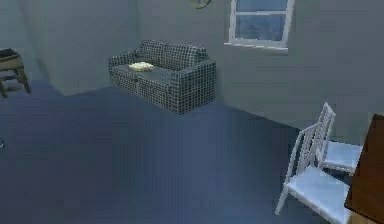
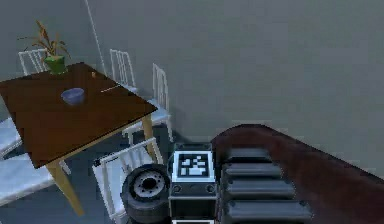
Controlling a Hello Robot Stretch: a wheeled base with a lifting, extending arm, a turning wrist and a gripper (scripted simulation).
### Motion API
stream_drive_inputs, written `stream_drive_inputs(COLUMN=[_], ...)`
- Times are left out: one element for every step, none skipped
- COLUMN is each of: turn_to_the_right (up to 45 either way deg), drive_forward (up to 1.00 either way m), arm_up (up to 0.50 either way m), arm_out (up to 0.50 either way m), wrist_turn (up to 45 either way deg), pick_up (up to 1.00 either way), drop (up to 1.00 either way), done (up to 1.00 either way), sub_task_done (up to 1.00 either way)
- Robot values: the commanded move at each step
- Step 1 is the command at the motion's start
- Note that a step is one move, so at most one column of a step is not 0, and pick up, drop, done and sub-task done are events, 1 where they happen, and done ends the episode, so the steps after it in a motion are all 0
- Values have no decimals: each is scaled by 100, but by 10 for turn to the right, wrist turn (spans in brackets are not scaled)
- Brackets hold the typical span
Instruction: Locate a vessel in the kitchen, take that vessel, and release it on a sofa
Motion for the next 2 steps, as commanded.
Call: stream_drive_inputs(turn_to_the_right=[-450, -420], drive_forward=[0, 0], arm_up=[0, 0], arm_out=[0, 0], wrist_turn=[0, 0], pick_up=[0, 0], drop=[0, 0], done=[0, 0], sub_task_done=[0, 0])
